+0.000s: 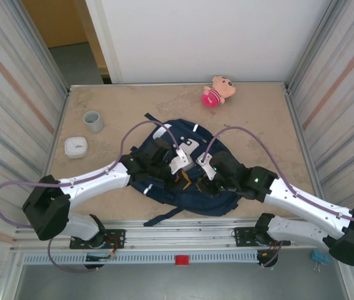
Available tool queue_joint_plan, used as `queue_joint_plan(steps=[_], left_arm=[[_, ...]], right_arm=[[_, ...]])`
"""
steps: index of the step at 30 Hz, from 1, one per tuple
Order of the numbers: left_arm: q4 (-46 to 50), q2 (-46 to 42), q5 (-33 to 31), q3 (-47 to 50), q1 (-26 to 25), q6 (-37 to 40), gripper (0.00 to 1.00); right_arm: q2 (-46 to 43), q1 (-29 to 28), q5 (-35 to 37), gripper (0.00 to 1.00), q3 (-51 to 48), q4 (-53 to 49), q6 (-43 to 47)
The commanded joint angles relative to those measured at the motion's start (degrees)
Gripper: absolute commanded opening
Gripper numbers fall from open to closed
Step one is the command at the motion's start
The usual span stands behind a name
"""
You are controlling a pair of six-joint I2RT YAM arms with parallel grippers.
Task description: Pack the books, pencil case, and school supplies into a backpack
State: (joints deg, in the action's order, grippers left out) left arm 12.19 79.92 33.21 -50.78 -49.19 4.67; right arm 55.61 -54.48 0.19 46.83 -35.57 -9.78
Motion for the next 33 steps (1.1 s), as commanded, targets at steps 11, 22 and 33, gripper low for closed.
queue_joint_plan(steps=[11, 22, 33], left_arm=[[10.95, -4.86, -9.7, -0.7, 2.96, 5.78, 0.0], [17.76, -6.27, -21.69, -2.02, 3.66, 8.08, 0.0], [23.94, -9.7, -31.96, -1.3, 6.51, 9.78, 0.0]], right_arm=[[-3.87, 14.1, -15.17, 0.0, 1.64, -7.46, -0.85], [0.81, 17.61, -28.77, 0.0, 7.14, -14.32, -8.04], [0.81, 22.21, -26.87, 0.0, 6.57, -17.13, -8.85]])
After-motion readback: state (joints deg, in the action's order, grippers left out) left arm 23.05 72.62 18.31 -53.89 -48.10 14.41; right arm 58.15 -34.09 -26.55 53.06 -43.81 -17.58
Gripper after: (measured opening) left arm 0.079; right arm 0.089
